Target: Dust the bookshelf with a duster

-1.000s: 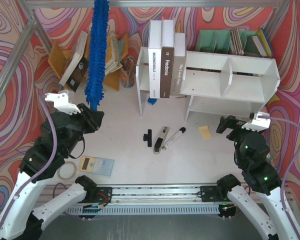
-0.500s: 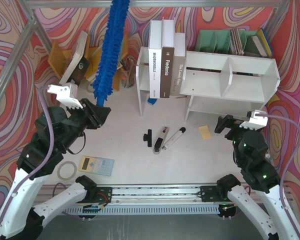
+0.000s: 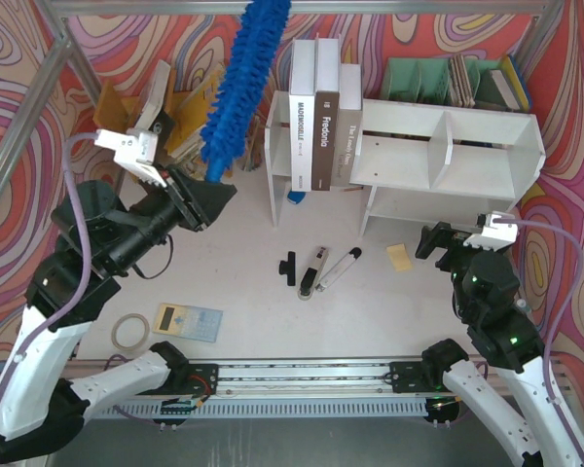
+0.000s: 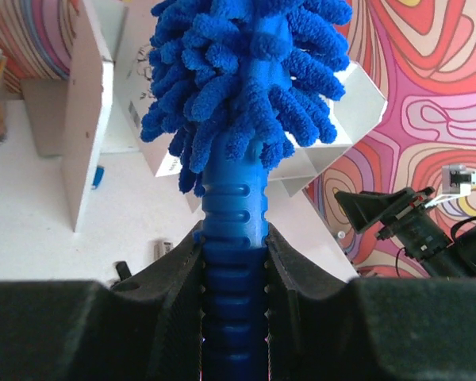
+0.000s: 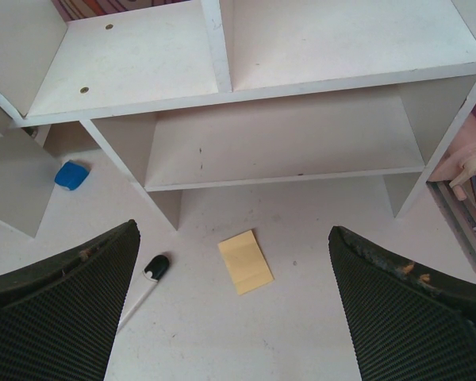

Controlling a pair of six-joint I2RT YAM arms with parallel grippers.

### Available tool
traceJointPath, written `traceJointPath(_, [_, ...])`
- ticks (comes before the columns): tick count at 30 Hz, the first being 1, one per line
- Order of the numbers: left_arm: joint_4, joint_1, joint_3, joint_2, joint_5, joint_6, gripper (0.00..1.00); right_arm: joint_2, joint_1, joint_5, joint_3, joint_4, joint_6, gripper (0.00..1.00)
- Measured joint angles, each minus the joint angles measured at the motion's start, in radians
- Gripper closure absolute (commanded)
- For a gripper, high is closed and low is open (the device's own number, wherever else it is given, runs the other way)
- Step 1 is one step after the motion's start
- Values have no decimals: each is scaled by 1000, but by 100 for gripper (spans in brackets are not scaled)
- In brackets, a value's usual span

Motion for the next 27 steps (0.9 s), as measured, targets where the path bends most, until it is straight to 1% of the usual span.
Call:
traceJointPath(3, [34, -39, -40, 1, -23, -15, 100, 0, 0, 0, 0, 0, 0, 10])
traceJointPath(12, [147, -130, -280, -16, -171, -115, 100, -1, 0, 0, 0, 0, 0, 10])
traceJointPath(20, [276, -232, -372, -14, -280, -182, 100, -3, 0, 1, 0, 1, -1, 10])
traceJointPath(23, [317, -242, -423, -14, -318, -212, 100, -8, 0, 1, 0, 1, -1, 10])
traceJointPath(27, [324, -242, -482, -13, -382, -263, 100, -9, 0, 1, 0, 1, -1, 10])
